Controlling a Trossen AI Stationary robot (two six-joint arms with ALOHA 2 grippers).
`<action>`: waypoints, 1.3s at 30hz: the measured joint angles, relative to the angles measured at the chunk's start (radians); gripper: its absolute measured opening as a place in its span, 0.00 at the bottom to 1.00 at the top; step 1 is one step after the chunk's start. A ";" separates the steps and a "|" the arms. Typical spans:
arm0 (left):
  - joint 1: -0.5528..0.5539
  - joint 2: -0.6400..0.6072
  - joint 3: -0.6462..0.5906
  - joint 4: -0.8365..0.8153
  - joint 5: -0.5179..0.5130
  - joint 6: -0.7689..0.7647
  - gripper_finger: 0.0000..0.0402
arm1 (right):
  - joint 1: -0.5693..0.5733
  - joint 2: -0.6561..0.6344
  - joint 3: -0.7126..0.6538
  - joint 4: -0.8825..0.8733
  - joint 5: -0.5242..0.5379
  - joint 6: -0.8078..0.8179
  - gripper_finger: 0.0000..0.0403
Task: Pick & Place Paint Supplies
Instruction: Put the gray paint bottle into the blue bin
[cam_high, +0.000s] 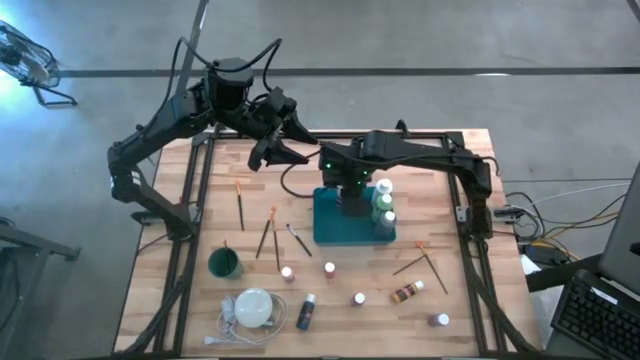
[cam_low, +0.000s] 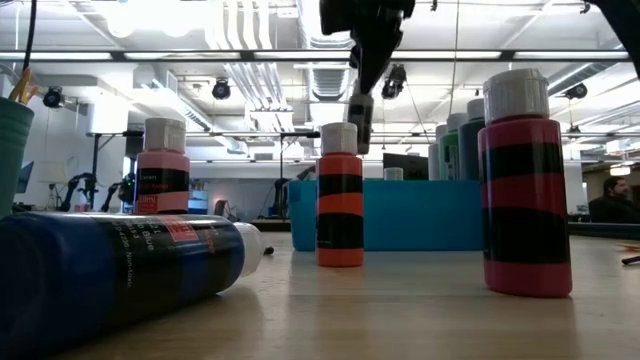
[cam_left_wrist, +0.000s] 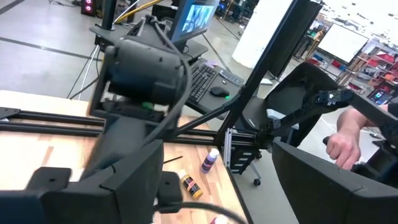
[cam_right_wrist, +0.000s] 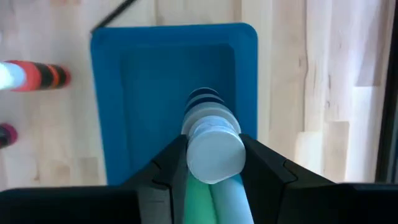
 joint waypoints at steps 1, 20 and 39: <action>0.000 0.000 0.000 0.000 0.000 -0.005 0.76 | -0.004 0.008 0.000 0.000 0.001 -0.008 0.28; 0.002 -0.005 -0.001 -0.035 0.000 0.026 0.76 | -0.037 -0.015 -0.073 -0.051 -0.038 -0.033 0.28; 0.008 -0.015 -0.001 -0.052 -0.001 0.060 0.76 | -0.027 -0.149 -0.387 0.154 -0.056 0.042 0.28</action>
